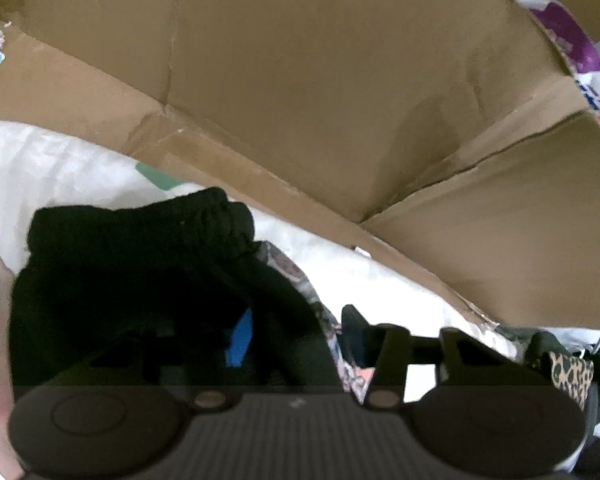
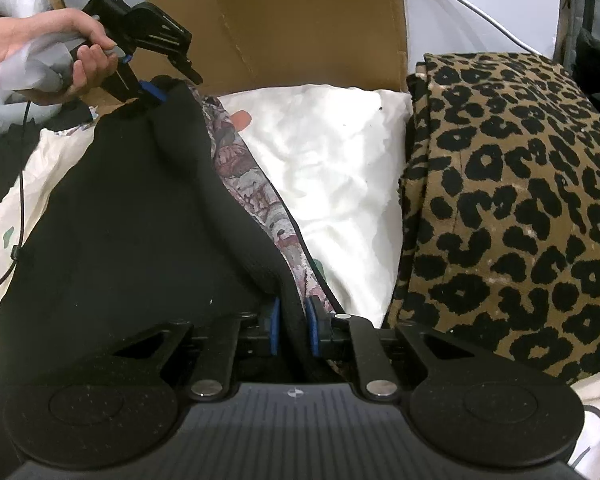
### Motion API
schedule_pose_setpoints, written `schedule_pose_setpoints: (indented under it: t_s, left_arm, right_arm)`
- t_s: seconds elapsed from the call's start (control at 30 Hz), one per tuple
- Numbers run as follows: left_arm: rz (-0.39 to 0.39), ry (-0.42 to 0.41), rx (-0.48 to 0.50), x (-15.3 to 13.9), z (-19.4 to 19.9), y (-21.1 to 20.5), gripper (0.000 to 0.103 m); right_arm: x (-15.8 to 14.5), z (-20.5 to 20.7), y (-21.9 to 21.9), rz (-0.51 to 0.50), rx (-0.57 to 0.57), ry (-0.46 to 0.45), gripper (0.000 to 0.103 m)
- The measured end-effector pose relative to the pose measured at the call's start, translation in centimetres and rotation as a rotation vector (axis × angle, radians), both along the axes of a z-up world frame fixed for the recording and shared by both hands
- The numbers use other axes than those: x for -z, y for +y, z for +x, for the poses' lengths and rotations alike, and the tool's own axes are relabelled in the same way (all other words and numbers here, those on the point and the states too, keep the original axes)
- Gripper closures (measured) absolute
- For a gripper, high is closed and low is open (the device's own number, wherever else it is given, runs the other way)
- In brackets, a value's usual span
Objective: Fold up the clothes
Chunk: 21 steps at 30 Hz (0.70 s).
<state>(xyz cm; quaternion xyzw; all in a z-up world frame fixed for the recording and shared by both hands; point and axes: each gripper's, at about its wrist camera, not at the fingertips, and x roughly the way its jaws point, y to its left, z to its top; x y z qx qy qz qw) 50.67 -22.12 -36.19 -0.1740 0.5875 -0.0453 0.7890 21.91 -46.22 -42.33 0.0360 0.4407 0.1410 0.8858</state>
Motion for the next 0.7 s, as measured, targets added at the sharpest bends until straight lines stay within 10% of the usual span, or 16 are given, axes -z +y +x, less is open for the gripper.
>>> schedule_pose_setpoints:
  t_s: [0.13, 0.4, 0.47, 0.63, 0.7]
  left_arm:
    - [0.013, 0.004, -0.046, 0.4, 0.4, 0.1, 0.091]
    - [-0.021, -0.025, -0.019, 1.3, 1.5, -0.5, 0.095]
    - [-0.025, -0.022, -0.001, 2.1, 1.8, -0.7, 0.092]
    - [-0.034, -0.061, 0.116, 1.5, 1.6, -2.6, 0.039]
    - [-0.019, -0.074, 0.170, 0.4, 1.2, -3.4, 0.038]
  right_arm:
    - [0.1, -0.1, -0.3, 0.010, 0.011, 0.007, 0.102]
    - [0.7, 0.1, -0.9, 0.014, 0.050, 0.052, 0.103]
    - [0.6, 0.0, -1.1, 0.006, 0.052, 0.059, 0.102]
    - [0.5, -0.5, -1.7, -0.014, 0.058, 0.077, 0.098]
    - [0.1, -0.9, -2.0, -0.011, 0.064, 0.078, 0.093]
